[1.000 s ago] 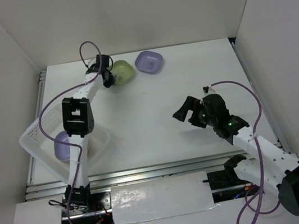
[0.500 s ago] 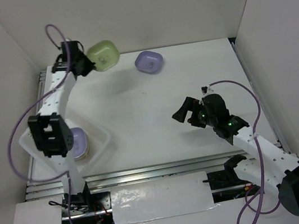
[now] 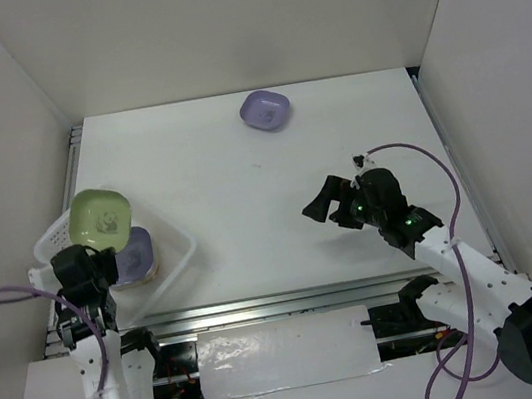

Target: Place the plates into the plastic bin on the countertop

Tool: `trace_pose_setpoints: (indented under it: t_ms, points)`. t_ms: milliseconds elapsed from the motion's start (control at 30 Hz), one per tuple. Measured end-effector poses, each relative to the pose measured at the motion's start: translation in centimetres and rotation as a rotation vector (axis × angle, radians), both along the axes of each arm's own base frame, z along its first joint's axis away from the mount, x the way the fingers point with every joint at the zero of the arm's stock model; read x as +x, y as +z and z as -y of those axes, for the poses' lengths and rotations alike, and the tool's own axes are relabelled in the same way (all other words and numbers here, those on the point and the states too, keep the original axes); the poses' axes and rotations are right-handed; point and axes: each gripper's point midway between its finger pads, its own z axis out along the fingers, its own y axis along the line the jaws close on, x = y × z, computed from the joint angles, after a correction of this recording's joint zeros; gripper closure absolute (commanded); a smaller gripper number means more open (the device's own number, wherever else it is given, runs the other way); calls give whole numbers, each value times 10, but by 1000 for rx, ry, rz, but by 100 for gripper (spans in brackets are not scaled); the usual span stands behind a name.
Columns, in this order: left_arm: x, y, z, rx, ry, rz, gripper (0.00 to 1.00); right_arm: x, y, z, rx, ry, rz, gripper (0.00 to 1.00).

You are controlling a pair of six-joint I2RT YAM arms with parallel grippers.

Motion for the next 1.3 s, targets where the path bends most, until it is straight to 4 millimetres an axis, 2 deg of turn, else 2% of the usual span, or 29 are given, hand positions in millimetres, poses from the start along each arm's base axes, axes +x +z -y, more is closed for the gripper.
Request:
trace_pose_setpoints:
  t_ms: [100,267,333,367,400,433,500,667,800,900,967,1000,1067,1100,1133,1200,1233,1300]
  points:
    - [-19,-27,4,-103,83,-1,100,-2,1,-2,3,11,1,0]
    - [-23,-46,5,-196,149,-29,100,-4,0,-5,2,22,-1,0]
    - [-23,-51,5,-214,160,-49,79,-4,0,-6,3,26,-1,0]
    - [-23,-52,5,-217,163,-59,48,-5,0,-6,2,26,-1,0]
    - [-23,-54,6,-219,161,-68,39,-5,0,-6,3,26,-1,0]
    - [-24,-54,6,-224,161,-73,23,-5,0,-6,2,26,0,0]
    - [-25,-51,7,-231,166,-75,1,-4,0,-6,2,26,0,0]
    - [-26,-19,9,-215,149,-11,1,-4,0,-6,-1,27,1,0]
    - [-23,27,11,-112,63,79,1,2,-2,-3,-15,9,-8,0]
    - [-1,51,20,-44,-77,109,1,13,-9,6,-32,-48,-31,0]
    - [30,54,31,-17,-203,59,1,25,-15,15,-50,-103,-57,0]
    - [47,51,43,0,-285,5,1,31,-19,19,-58,-130,-76,0]
    - [93,50,92,99,-494,-93,1,42,-23,25,-67,-177,-97,0]
    - [111,48,126,162,-599,-158,1,44,-24,29,-67,-198,-101,0]
    - [136,55,162,245,-689,-186,1,46,-25,32,-65,-218,-105,0]
    - [185,76,242,387,-840,-165,1,50,-21,38,-57,-254,-95,0]
    - [203,87,278,434,-898,-135,1,50,-19,41,-53,-267,-89,0]
    - [231,92,323,483,-962,-110,1,50,-14,45,-43,-284,-75,0]
